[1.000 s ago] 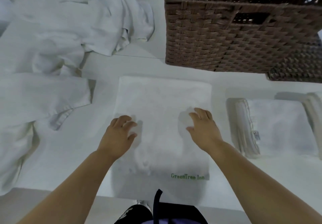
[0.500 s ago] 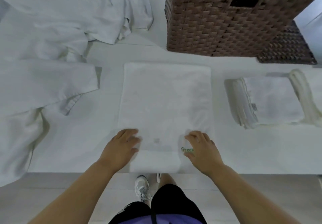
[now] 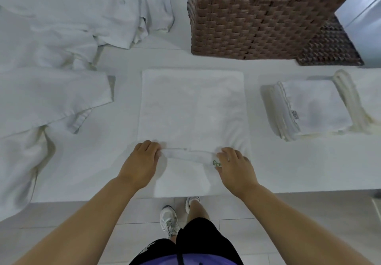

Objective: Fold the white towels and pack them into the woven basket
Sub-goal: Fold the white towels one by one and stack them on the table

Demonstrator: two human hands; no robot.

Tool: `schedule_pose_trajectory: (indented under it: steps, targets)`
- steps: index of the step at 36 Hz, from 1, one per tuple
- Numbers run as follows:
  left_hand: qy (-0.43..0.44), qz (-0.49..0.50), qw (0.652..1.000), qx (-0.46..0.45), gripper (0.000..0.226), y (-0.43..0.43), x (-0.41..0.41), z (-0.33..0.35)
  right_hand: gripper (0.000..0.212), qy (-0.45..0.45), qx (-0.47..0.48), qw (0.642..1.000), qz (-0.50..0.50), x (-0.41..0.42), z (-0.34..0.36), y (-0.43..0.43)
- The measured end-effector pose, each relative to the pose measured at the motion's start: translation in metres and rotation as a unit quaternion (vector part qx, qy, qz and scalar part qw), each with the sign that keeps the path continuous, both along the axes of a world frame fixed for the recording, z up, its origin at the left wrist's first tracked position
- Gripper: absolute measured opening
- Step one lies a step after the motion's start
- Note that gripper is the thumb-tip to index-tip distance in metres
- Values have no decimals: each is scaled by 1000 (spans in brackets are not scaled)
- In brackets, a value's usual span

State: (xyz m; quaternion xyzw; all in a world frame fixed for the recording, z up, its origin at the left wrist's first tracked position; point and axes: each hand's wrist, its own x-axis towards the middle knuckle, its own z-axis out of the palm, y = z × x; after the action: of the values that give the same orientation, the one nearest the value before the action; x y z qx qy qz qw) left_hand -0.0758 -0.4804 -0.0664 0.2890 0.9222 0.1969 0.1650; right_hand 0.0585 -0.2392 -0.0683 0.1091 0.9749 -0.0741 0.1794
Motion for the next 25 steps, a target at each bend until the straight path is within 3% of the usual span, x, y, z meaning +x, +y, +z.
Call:
schedule_pose_trajectory:
  steps: [5,9,11,15,19,23,25]
  targets:
    - [17,-10,999,-26,23,1,-3,0,33,19,-20,999,-26,-7,2,7]
    - [7,-67,994,-90,59,5,-1,1,31,-4,-77,991,-110,-23,15,19]
    - [17,-85,988,-126,65,9,1,0,31,-12,-100,986,-136,-30,20,27]
    - [53,-71,989,-119,37,17,1,1,28,-32,-133,982,-131,-39,29,38]
    - [4,-35,999,-38,31,13,-10,7,7,-37,-167,978,-116,-44,36,47]
    - [-29,-39,998,-33,37,14,-34,21,33,-15,-142,986,-89,-56,51,53]
    - [-34,-25,999,-14,35,21,-50,37,36,-12,-119,992,-51,-69,63,58]
